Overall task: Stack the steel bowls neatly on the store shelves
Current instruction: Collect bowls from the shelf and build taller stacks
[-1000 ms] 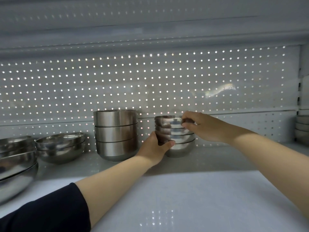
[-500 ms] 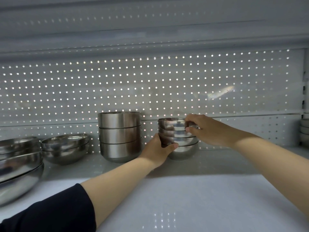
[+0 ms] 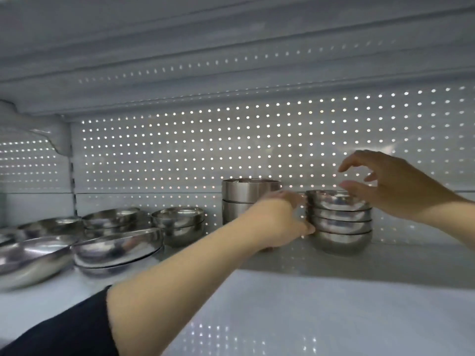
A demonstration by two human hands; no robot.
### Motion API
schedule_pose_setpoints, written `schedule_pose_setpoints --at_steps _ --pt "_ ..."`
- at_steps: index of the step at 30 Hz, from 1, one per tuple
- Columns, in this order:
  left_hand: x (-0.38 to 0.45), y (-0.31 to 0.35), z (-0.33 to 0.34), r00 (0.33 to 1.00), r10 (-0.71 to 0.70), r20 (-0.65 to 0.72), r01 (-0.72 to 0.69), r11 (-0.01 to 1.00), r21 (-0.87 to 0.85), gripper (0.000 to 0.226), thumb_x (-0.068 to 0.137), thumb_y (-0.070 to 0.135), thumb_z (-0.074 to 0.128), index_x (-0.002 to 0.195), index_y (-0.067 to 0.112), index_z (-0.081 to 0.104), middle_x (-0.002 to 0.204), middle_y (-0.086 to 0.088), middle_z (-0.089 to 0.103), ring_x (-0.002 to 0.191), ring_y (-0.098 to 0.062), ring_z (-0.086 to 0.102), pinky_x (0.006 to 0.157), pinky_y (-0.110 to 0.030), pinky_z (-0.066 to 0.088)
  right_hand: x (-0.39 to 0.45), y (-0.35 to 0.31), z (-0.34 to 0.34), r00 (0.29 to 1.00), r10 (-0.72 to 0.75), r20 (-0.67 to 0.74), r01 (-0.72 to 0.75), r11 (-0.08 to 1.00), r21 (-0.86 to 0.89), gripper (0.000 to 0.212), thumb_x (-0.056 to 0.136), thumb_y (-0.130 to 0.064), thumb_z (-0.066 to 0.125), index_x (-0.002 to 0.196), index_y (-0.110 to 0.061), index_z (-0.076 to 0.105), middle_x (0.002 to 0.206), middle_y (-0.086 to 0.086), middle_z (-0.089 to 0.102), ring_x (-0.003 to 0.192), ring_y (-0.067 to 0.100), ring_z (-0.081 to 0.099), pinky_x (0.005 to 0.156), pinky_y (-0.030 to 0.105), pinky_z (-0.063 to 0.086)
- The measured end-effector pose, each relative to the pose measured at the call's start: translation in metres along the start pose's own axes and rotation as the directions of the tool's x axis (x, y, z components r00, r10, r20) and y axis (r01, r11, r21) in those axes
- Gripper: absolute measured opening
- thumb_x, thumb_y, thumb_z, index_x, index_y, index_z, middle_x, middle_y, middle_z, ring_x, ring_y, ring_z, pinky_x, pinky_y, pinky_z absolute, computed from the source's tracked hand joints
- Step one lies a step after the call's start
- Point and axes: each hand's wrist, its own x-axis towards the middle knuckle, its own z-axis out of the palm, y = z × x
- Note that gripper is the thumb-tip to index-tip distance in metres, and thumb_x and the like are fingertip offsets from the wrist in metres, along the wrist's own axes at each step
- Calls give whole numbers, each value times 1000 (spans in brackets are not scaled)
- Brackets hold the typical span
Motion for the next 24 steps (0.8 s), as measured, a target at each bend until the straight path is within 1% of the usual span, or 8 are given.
schedule_pose_setpoints --at_steps 3,6,10,13,15,18,21,24 --pt "-50 -36 -51 998 20 -65 -16 998 54 53 84 30 65 133 18 48 137 4 52 125 -14 50 105 -32 42 2 -54 7 1000 -23 3 23 995 102 15 76 -45 60 88 -51 53 100 -32 51 81 1 57 65 22 42" --pt "-98 -79 -100 990 -49 -129 42 998 -54 53 84 19 65 134 23 49 135 11 53 122 -1 50 104 -23 41 1 -116 32 987 -140 79 127 980 154 21 74 -45 63 93 -45 55 98 -27 57 75 -2 60 70 16 46" --pt "-147 -142 -139 964 -199 -176 160 964 -210 58 76 16 73 129 26 53 123 17 56 117 0 53 99 -20 39 5 -183 82 940 -264 215 204 943 264 27 79 -43 63 104 -45 53 105 -27 55 94 -8 54 81 13 43" --pt "-166 -178 -142 947 -294 -126 260 937 -232 65 67 24 81 123 37 52 109 28 56 106 7 55 96 -18 39 15 -215 115 902 -335 272 260 925 278 35 85 -37 63 117 -44 53 105 -25 52 84 -6 54 71 11 40" --pt "-172 -195 -137 942 -335 -37 311 906 -287 51 62 24 84 100 45 56 95 36 60 96 13 56 88 -10 41 22 -229 133 872 -383 304 305 912 275 38 87 -32 62 123 -37 53 114 -21 52 79 -14 48 70 6 36" --pt "-174 -215 -126 931 -364 11 340 857 -387 31 62 16 85 70 40 68 78 32 69 77 14 62 66 0 45 28 -238 148 850 -410 329 336 905 261 21 88 -24 61 108 -29 63 90 -19 58 66 -11 45 62 10 33" --pt "-170 -228 -118 915 -402 40 376 811 -449 33 59 14 86 88 20 70 77 10 72 78 -4 64 78 -17 48 31 -239 154 839 -430 332 365 899 243 6 87 -19 60 86 -24 62 67 -16 51 60 -3 44 58 13 34" --pt "-168 -233 -115 911 -401 97 392 766 -510 33 63 7 83 91 15 66 70 10 70 72 -1 65 70 -12 48 28 -237 157 830 -450 330 375 888 267 18 89 -19 59 78 -32 52 63 -17 49 59 -7 45 58 9 35"
